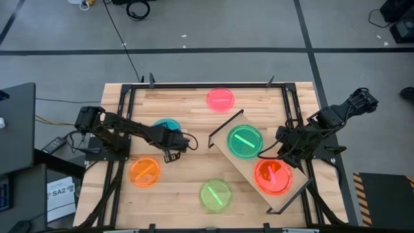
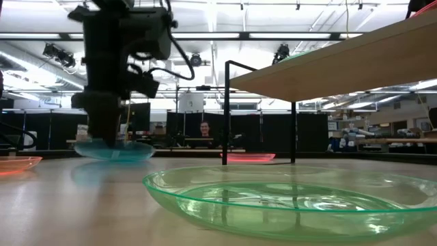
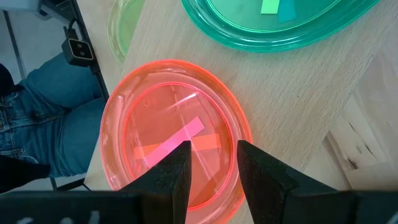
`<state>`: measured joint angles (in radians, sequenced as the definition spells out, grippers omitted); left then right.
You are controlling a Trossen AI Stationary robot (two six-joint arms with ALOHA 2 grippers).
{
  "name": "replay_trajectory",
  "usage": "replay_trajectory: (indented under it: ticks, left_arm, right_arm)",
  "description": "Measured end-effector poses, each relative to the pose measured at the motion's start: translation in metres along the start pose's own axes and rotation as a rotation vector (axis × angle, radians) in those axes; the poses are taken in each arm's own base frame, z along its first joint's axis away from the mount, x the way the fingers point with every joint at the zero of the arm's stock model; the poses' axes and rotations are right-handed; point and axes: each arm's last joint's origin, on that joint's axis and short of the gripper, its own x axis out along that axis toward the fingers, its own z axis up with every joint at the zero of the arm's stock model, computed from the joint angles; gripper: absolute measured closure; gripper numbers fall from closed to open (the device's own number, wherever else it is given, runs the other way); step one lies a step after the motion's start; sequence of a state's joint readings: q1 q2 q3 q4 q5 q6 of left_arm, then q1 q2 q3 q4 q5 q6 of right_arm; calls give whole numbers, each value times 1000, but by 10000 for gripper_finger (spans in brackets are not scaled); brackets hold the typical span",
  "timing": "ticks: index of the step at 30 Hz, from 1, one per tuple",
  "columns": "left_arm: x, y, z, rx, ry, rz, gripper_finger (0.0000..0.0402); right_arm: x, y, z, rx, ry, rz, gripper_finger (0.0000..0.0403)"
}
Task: Place and stack plates onto a shelf
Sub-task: Stack the blue plate on top of the green plate on the shelf
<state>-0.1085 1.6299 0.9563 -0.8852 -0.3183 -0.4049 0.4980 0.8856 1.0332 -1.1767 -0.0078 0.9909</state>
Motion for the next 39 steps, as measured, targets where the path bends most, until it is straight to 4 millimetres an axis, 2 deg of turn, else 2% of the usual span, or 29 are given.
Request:
replay_trajectory:
  ticks: [15, 29, 39]
  left_arm:
    - [-66, 11, 30, 17, -15, -3, 398]
    - [-139, 24, 61, 113, -237, -71, 398]
    - [-169, 28, 77, 203, -432, -62, 398]
  right_arm:
    - [0, 0, 0, 0, 0, 0, 267]
    - [0, 0, 0, 0, 0, 1, 267]
    - [0, 0, 0, 0, 0, 0, 267]
